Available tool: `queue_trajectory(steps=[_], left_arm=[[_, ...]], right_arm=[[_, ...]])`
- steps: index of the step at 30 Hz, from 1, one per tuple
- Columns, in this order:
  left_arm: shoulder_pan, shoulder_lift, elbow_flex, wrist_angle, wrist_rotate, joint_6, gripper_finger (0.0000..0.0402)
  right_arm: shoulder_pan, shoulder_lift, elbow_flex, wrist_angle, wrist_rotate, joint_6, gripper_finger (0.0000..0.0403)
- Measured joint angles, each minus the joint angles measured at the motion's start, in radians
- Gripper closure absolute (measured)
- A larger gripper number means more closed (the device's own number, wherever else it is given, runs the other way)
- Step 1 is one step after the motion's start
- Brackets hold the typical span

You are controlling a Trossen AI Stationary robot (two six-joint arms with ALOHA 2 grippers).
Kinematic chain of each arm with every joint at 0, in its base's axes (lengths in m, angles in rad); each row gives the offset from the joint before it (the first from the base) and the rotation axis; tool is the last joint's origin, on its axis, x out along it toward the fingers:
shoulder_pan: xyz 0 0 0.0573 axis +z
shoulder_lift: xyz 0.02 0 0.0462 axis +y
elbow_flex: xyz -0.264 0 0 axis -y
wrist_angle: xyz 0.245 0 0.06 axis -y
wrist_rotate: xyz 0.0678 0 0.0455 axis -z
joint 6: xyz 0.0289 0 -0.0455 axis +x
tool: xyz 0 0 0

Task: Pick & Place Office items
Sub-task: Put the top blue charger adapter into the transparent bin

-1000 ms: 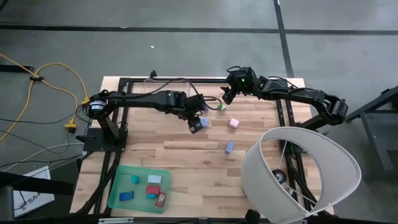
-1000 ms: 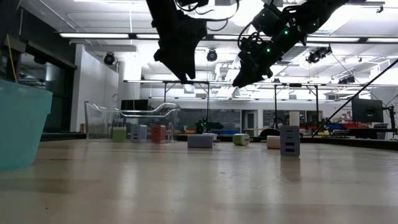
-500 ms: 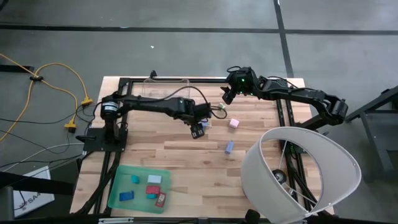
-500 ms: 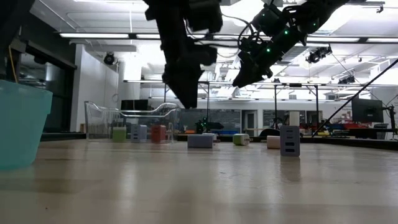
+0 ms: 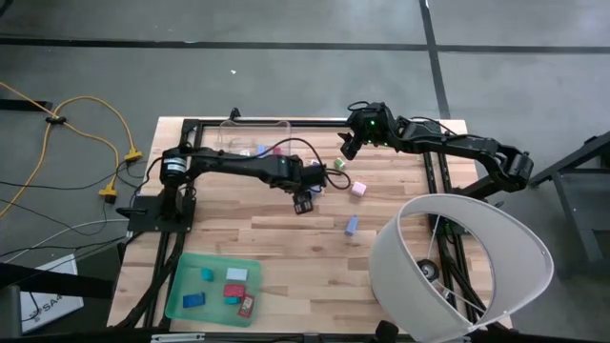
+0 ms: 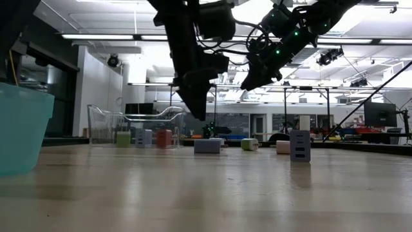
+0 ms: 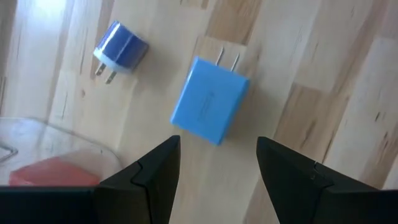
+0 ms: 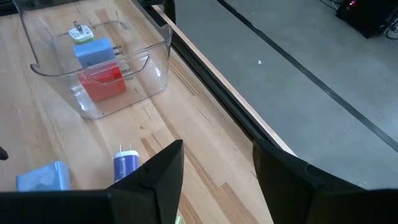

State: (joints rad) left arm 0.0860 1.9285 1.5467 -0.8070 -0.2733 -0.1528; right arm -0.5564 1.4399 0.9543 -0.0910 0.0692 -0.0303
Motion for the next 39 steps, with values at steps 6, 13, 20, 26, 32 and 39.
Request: queue_trajectory(steps=[6, 13, 20, 26, 32, 39], left_arm=[[-0.004, 0.000, 0.000, 0.040, 0.001, 0.026, 0.0199], [-0.003, 0.000, 0.000, 0.046, 0.060, 0.064, 0.0199], [0.051, 0.000, 0.000, 0.042, 0.250, 0.105, 0.0199], [0.091, 0.000, 0.000, -0.052, 0.276, 0.247, 0.0199], [0.104, 0.003, 0.000, -0.063, 0.279, 0.372, 0.0199], [0.101, 0.003, 0.000, -0.027, 0.280, 0.403, 0.0198]], right_arm=[[0.000, 0.000, 0.000, -0.001, 0.000, 0.000, 0.0223], [0.000, 0.000, 0.000, -0.001, -0.001, 0.000, 0.0223], [0.000, 0.000, 0.000, -0.001, -0.001, 0.000, 0.0223], [0.000, 0.000, 0.000, -0.001, -0.001, 0.000, 0.0223], [0.000, 0.000, 0.000, -0.002, -0.001, 0.000, 0.0223], [0.000, 0.000, 0.000, -0.002, -0.001, 0.000, 0.0223]])
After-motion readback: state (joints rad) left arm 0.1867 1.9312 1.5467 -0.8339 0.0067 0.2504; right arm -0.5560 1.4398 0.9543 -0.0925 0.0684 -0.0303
